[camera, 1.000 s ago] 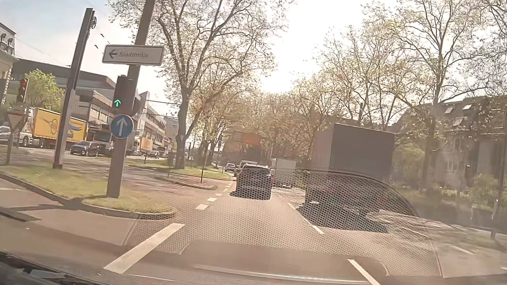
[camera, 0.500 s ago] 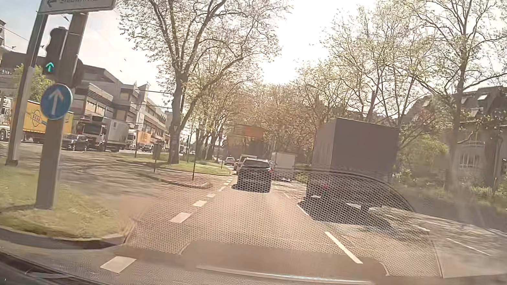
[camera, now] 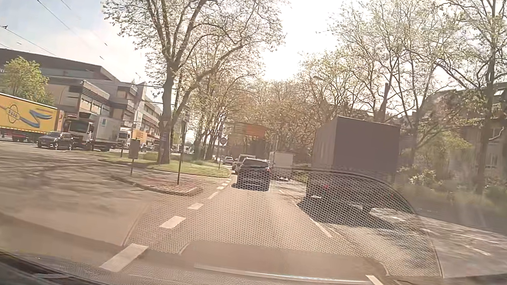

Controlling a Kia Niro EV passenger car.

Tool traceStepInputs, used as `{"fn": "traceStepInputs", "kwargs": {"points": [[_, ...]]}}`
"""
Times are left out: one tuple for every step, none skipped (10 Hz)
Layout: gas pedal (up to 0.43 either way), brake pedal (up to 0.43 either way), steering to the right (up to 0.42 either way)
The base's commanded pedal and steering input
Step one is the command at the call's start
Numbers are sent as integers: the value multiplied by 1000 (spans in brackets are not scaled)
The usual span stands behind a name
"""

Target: Follow the waypoints while adhering to traffic rules and regulations

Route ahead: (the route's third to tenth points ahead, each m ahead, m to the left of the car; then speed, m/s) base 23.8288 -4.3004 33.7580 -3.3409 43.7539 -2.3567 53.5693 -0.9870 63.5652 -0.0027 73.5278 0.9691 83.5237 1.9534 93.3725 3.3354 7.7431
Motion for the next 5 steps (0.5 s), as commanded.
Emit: {"fn": "traceStepInputs", "kwargs": {"points": [[138, 0, -5], [138, 0, -5], [138, 0, -5], [138, 0, -5], [138, 0, -5]]}}
